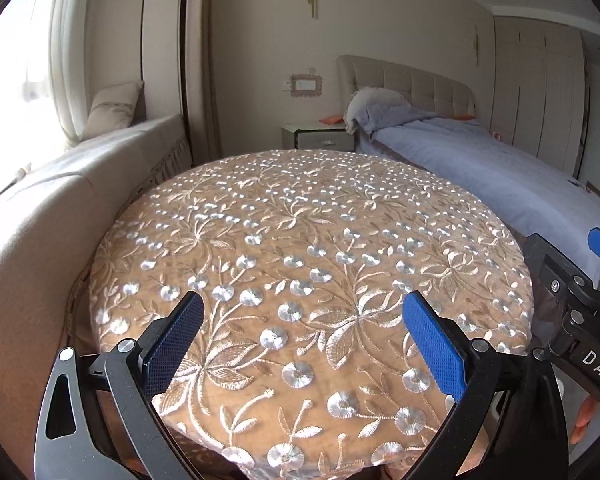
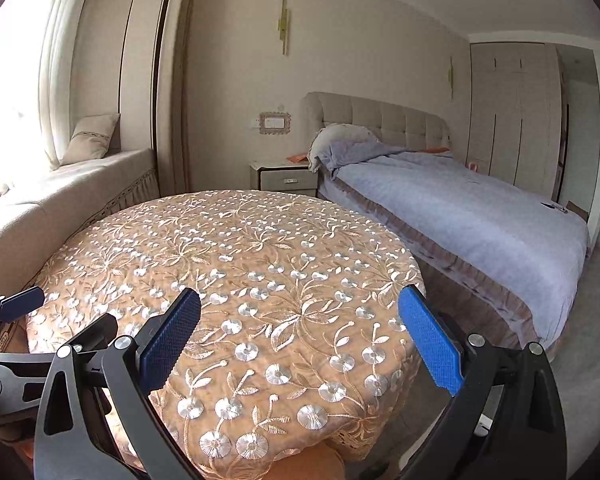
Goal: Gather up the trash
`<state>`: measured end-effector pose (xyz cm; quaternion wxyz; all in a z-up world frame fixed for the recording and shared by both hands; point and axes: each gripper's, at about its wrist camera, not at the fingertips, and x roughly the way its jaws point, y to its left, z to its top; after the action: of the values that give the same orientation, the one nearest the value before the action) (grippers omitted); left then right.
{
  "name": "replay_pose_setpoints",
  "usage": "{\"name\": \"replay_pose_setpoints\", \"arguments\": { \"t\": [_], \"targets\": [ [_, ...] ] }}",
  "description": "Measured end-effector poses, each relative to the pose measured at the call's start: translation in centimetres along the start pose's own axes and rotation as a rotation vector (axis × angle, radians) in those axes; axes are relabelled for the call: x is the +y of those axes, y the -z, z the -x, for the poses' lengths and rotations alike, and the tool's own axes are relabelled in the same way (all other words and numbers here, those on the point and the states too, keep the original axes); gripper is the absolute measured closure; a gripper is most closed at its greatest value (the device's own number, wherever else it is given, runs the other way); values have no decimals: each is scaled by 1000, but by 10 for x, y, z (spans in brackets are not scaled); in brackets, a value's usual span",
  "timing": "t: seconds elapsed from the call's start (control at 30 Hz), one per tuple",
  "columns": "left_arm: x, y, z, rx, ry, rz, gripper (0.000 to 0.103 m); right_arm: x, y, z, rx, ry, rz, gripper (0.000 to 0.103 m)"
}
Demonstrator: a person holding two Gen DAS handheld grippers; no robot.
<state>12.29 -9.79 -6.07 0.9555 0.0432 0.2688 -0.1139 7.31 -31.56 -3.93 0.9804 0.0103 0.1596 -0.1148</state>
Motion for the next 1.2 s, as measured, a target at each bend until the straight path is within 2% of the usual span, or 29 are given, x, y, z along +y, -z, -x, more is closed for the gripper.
{"name": "replay_pose_setpoints", "arguments": {
  "t": [1.2],
  "targets": [
    [-2, -3, 9, 1, -46, 1, 5, -3, 2, -3, 12, -9, -45, 5]
  ]
}}
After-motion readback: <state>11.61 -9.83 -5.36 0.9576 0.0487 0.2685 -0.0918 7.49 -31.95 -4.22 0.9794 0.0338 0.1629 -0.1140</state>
